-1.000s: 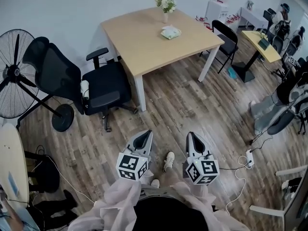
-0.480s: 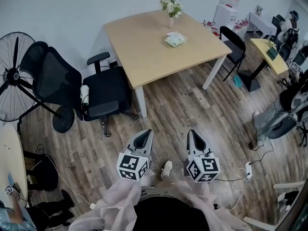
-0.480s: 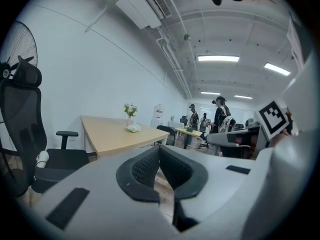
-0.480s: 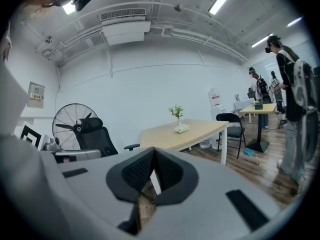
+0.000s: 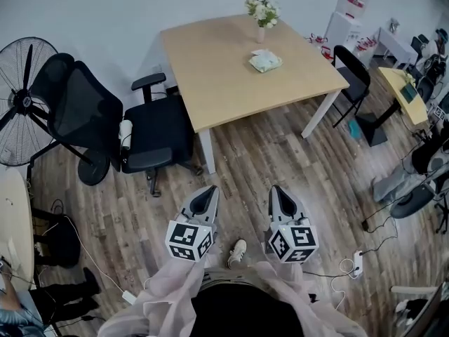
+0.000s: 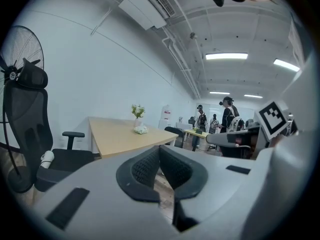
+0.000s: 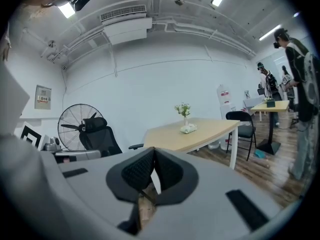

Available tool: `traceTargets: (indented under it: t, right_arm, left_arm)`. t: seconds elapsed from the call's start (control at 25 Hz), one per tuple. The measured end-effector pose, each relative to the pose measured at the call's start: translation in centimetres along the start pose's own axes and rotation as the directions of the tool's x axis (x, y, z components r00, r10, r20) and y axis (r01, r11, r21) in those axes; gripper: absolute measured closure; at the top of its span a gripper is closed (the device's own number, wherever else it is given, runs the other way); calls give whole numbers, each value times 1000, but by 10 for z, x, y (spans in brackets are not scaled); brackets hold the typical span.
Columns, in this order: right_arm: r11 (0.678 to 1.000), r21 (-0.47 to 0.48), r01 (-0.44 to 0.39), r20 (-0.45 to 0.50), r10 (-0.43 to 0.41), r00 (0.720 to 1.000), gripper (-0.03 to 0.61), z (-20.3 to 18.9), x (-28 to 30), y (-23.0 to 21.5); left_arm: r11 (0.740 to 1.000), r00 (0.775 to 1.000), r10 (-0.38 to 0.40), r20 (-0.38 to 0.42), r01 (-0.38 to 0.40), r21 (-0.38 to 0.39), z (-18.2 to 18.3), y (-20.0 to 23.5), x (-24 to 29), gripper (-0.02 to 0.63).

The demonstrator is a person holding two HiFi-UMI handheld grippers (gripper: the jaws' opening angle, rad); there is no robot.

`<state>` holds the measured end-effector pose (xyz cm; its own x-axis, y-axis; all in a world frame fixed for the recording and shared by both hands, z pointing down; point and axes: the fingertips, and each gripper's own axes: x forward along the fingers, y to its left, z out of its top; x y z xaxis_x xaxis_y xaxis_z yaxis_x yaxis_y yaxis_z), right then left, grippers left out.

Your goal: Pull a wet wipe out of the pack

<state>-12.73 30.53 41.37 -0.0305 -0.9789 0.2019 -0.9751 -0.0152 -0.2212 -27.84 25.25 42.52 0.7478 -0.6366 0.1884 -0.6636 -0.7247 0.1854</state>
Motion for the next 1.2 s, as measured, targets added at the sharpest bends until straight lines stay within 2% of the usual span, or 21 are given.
traceTargets:
  t: [0.36, 0.8, 1.2]
  right_arm:
    - [999, 9, -41, -8, 41, 999, 569, 4, 21, -30]
    - [998, 42, -56, -21, 57, 998, 568, -3, 30, -49]
    - [998, 34, -59, -15, 59, 998, 568, 12, 62, -74]
  left_arm:
    - [1000, 1000, 26, 7, -26, -10, 0, -9, 39, 603]
    - [1000, 1000, 12, -12, -12, 5, -3, -24, 66, 603]
    - [1000, 1000, -17, -6, 17, 14, 10, -24, 116, 603]
